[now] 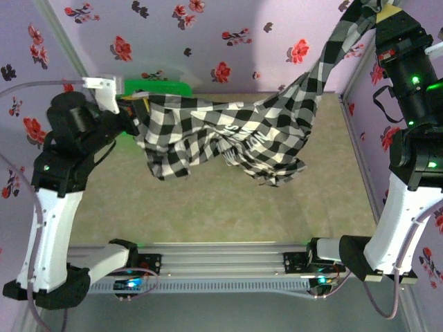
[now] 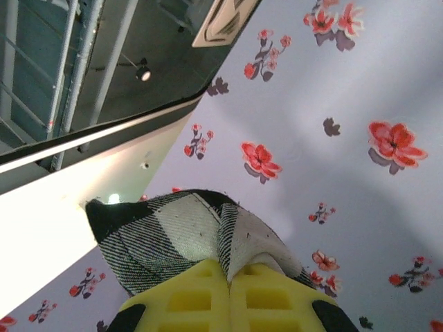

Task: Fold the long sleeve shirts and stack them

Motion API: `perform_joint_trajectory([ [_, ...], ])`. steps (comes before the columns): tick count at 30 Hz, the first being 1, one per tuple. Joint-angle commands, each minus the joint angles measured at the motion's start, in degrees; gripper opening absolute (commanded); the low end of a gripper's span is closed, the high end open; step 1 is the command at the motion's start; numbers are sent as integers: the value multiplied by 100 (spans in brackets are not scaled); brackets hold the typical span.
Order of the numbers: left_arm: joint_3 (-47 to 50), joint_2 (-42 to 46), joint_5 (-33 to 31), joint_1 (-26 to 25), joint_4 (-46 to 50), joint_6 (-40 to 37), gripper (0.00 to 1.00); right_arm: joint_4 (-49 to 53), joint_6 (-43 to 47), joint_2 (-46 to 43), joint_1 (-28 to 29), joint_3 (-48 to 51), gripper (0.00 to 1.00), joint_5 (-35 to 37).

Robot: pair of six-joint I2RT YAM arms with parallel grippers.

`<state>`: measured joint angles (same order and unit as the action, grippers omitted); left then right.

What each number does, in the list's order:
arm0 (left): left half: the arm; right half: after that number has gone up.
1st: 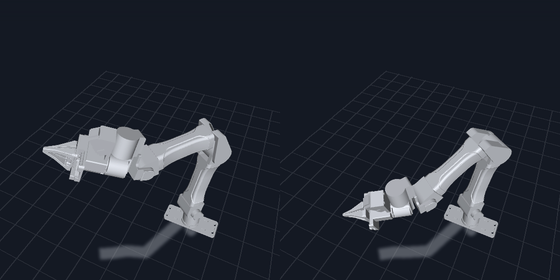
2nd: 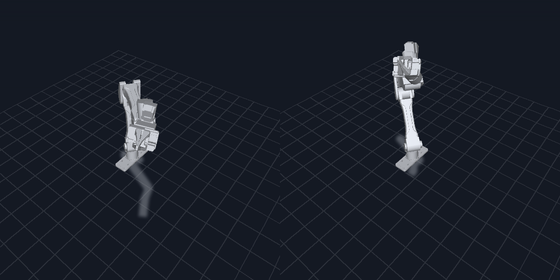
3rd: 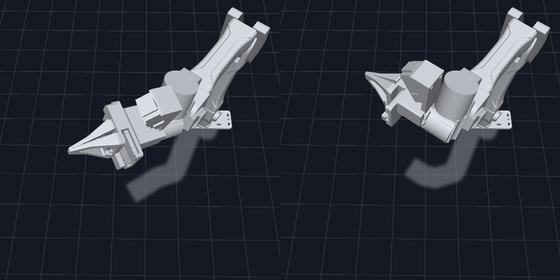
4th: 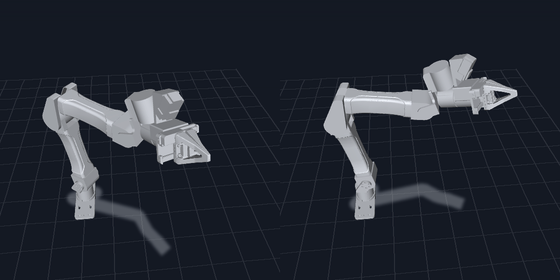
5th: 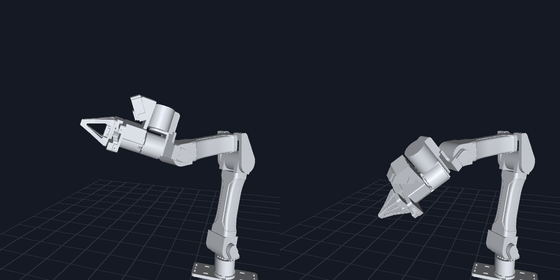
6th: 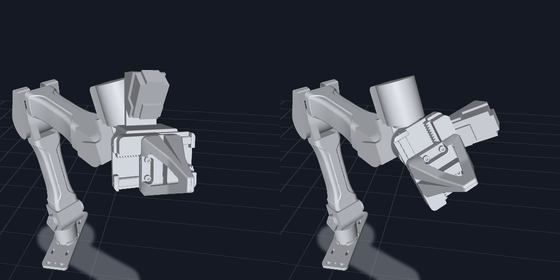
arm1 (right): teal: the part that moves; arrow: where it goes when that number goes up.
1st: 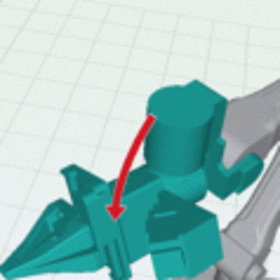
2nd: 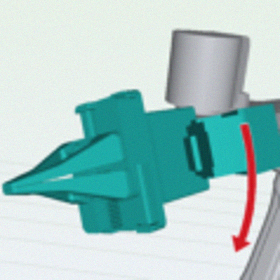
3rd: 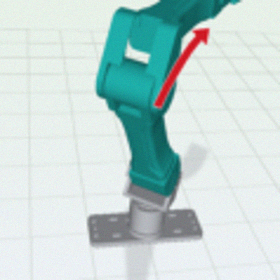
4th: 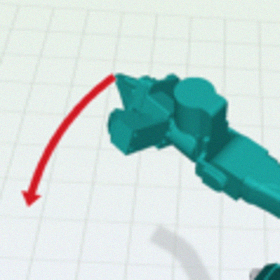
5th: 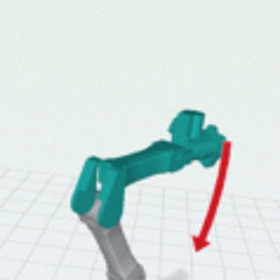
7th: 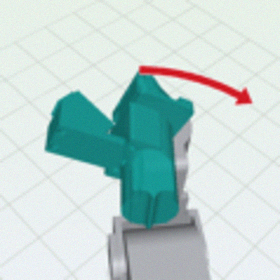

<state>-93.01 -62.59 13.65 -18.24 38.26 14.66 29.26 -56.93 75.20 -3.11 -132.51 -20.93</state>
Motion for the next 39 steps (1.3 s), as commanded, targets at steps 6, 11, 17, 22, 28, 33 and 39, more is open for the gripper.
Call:
perform_joint_trajectory([
  [6,-560,-1830,225,-672,-436,210,6,-362,41,128,-277,1785,0,-603],
  [11,-2549,-3351,461,-652,-547,159,7,-861,-115,1515,-451,1064,0,-1363],
  [17,-5243,-4622,867,-493,-32,-215,7,-767,-689,3268,-678,-2245,0,-1921],
  [22,-5829,-4615,1145,-187,113,-328,8,-1603,-1656,3357,-1028,-2459,0,-2182],
  [28,-3434,-3163,1175,-145,-156,-225,9,-1410,-1052,1820,-1061,-443,0,-2322],
  [33,71,-1457,988,-204,-831,609,11,-343,-270,-270,-1060,2528,0,-2100],
  [39,3150,-44,-516,-229,383,1708,24,1714,-86,-3072,-726,6866,0,-1509],
])
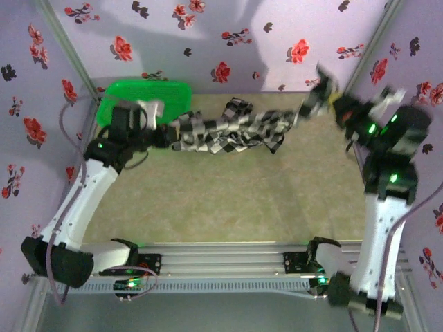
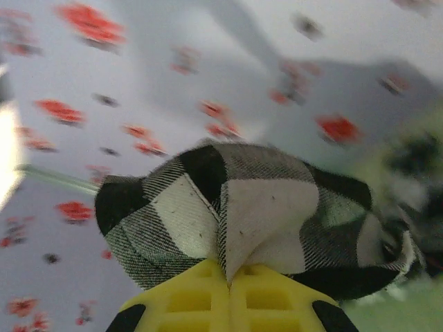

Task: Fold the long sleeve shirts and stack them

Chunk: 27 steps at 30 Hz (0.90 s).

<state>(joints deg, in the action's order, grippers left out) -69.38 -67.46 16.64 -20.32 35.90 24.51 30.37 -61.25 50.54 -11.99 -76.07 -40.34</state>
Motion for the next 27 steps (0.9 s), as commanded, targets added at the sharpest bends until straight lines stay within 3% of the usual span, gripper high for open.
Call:
perform_joint_trajectory([
  [1,1198,614,-912,-17,715,919,43,1979,453,-1061,193,1971,7,665],
  [3,1690,791,-1249,-10,1073,1429,61,2857,462,-1775,190,3045,37,1190],
  [5,1914,927,-1373,-7,1391,1929,79,2818,229,-2252,212,3901,63,1242],
  [7,1890,1049,-1516,-17,1629,2274,89,2981,90,-2573,210,4135,74,1670],
  [10,1521,1173,-1886,-21,2377,2535,99,3075,450,-2391,217,3734,87,2269],
  [12,1347,1158,-2054,-16,2557,2553,100,2960,881,-1873,215,3400,89,2536],
  [15,1259,749,-1696,-17,2306,2379,100,2388,1437,-811,221,2848,89,2524],
  [21,851,-649,-1360,-192,1082,1874,100,1499,2700,1640,444,1402,89,2500],
  [27,-310,-2266,-1613,-302,823,1016,97,681,3201,4153,863,355,77,2311],
])
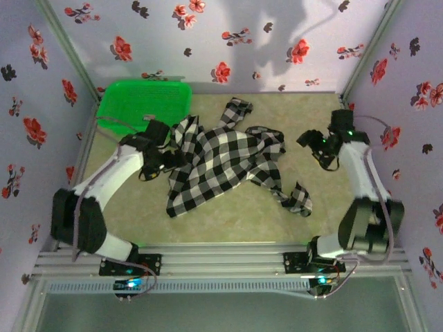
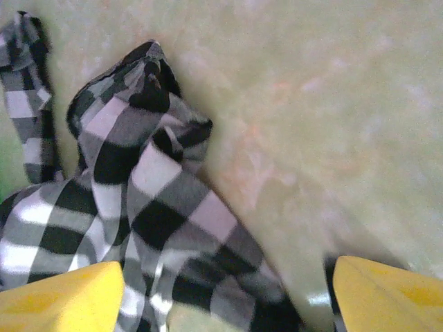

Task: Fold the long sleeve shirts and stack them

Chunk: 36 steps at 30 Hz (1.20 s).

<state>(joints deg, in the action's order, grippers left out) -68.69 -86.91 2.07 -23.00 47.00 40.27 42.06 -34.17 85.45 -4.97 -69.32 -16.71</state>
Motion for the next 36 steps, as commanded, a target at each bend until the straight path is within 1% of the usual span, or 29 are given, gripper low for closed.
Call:
perform_joint_trajectory([
  [1,-485,-484,-250,-16,-311,-659,96,-608,471,1000,206,-475,73,-107],
  [4,-565,-859,-482,51,-473,-829,91,-870,406,1891,374,-870,63,-202],
  [5,-559,-962,-488,91,-553,-837,90,-905,388,2160,428,-1004,59,-203],
  [7,-492,-1123,-469,136,-757,-828,89,-991,311,2516,501,-1141,55,-174],
  [8,-438,-1196,-428,162,-855,-829,87,-1082,258,2640,513,-1183,52,-186],
  [10,-379,-1321,-398,209,-994,-781,85,-1235,171,2836,545,-1198,49,-192],
  [13,-237,-1450,-168,253,-1380,-684,81,-1326,81,3074,623,-1184,43,-172],
  [16,-152,-1656,-85,268,-1652,-578,71,-1427,-144,3243,664,-1115,33,-56],
  [18,-33,-1802,-10,324,-1829,-495,59,-1452,-364,3266,648,-1094,21,152],
  [19,5,-1852,-6,337,-1869,-477,52,-1437,-464,3192,640,-1075,13,331],
  [20,46,-1875,-20,349,-1901,-499,43,-1435,-550,3046,617,-1036,8,517],
  [22,147,-1829,-45,367,-1947,-542,28,-1388,-674,2687,541,-890,0,938],
  [24,250,-1715,-67,373,-2008,-539,14,-1342,-760,2260,410,-662,0,1231],
  [25,300,-1653,-73,375,-2045,-523,10,-1308,-791,2012,308,-499,0,1332],
  [27,346,-1564,-93,368,-2052,-509,8,-1160,-794,1535,93,-180,0,1525],
  [31,408,-1421,-112,316,-2050,-468,7,-738,-833,379,-390,567,0,2049],
  [34,470,-1353,-3,128,-2128,-457,8,-326,-879,-359,-683,1096,0,2425],
  [36,453,-1412,52,-35,-2110,-445,8,-185,-960,-753,-846,1452,0,2532],
])
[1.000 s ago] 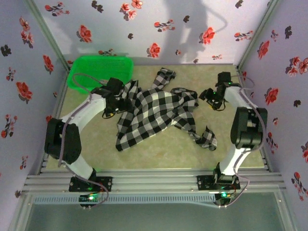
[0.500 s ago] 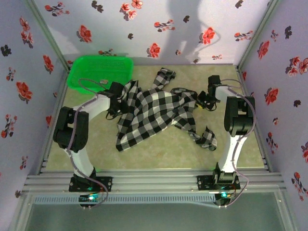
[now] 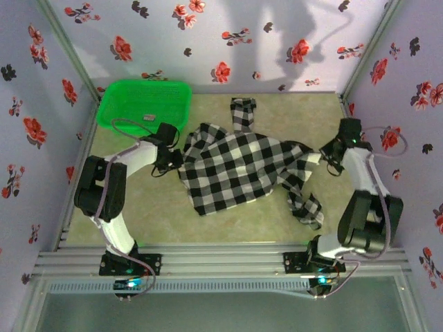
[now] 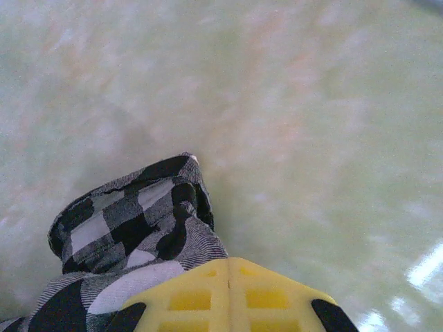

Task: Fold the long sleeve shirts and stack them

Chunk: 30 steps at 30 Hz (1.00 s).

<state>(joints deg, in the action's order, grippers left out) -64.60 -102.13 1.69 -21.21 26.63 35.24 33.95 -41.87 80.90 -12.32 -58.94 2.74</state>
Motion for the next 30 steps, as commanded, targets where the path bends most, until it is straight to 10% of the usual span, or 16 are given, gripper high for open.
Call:
perform_joint_trajectory([
  [1,31,60,110,-294,-79,74,8,705,-253,-499,-158,595,0,666],
  [5,66,-5,60,-384,-50,408,9,827,-388,-971,-208,1204,9,477],
  [10,-398,272,-204,-373,534,650,54,1293,-336,-1391,-218,1161,64,490],
  [15,-1108,778,-94,-775,1255,685,82,1554,99,-1347,-316,-68,83,669],
  [22,-676,623,1575,-1557,351,1411,73,1274,1087,433,-525,-1468,87,173],
  [30,1005,454,1261,-1360,17,1789,61,566,913,1248,-468,-966,85,-487],
])
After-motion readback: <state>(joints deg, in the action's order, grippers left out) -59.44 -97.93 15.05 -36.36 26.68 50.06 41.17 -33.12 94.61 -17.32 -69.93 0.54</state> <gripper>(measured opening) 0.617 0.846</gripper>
